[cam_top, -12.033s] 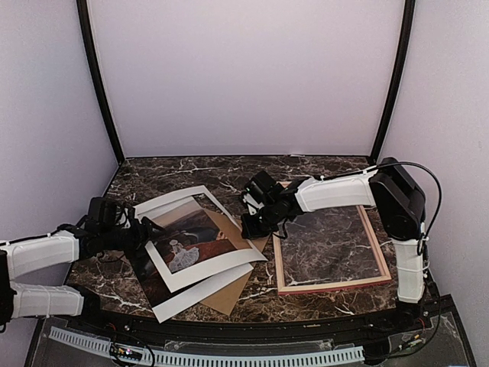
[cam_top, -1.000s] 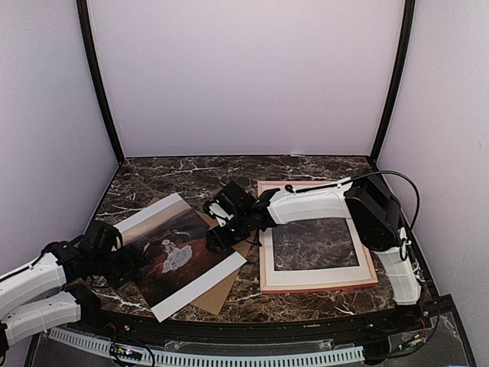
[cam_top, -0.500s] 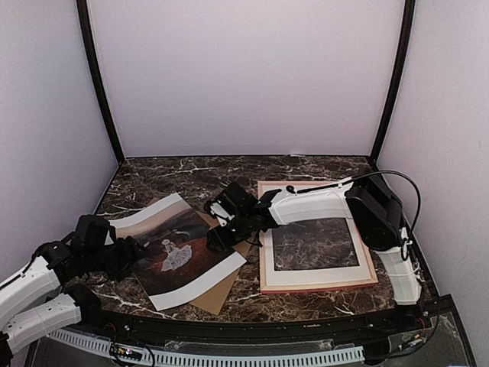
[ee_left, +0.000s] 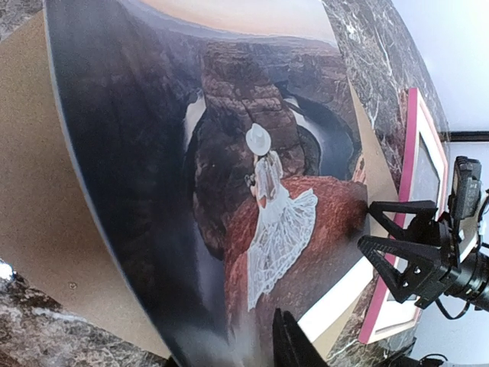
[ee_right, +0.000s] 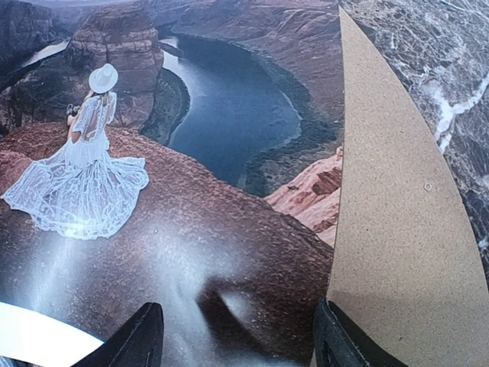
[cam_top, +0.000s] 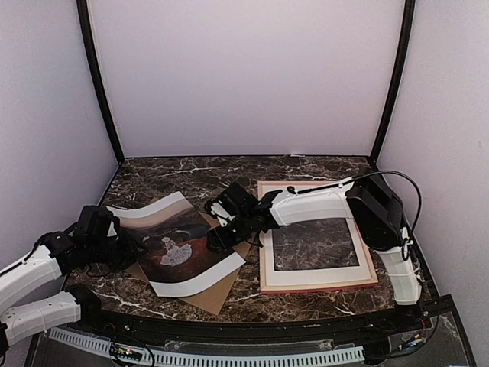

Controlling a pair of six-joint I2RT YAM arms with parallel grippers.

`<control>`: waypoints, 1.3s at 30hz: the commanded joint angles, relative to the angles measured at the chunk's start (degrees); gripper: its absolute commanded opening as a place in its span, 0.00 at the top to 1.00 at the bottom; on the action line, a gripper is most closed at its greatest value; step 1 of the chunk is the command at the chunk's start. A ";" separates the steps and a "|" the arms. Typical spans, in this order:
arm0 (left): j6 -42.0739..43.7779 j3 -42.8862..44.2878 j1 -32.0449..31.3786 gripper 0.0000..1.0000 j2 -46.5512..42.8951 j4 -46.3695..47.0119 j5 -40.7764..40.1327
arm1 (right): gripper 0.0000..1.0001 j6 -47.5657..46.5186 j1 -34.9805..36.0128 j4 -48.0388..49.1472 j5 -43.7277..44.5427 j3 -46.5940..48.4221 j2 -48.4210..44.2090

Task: Put the photo into the frame
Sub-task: Pick up the photo from the backboard, then turn over the photo.

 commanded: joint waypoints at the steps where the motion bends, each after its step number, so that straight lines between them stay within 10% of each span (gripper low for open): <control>1: 3.58 2.93 0.08 0.82 1.89 1.25 -0.95 | 0.30 0.98 0.29 -4.64 -1.30 -2.87 -0.19; 11: 15.80 18.88 0.08 1.00 7.92 -8.73 -6.63 | 0.23 -1.22 -1.44 -6.26 -0.59 -3.60 -7.93; 25: 36.23 68.29 0.03 1.00 28.63 -37.78 -17.18 | 0.18 -2.80 -8.50 -9.92 5.87 -9.41 -22.75; 39: 27.79 66.04 -16.37 1.00 57.47 -7.63 5.47 | 0.14 0.93 -15.90 -6.55 0.82 -21.74 -33.23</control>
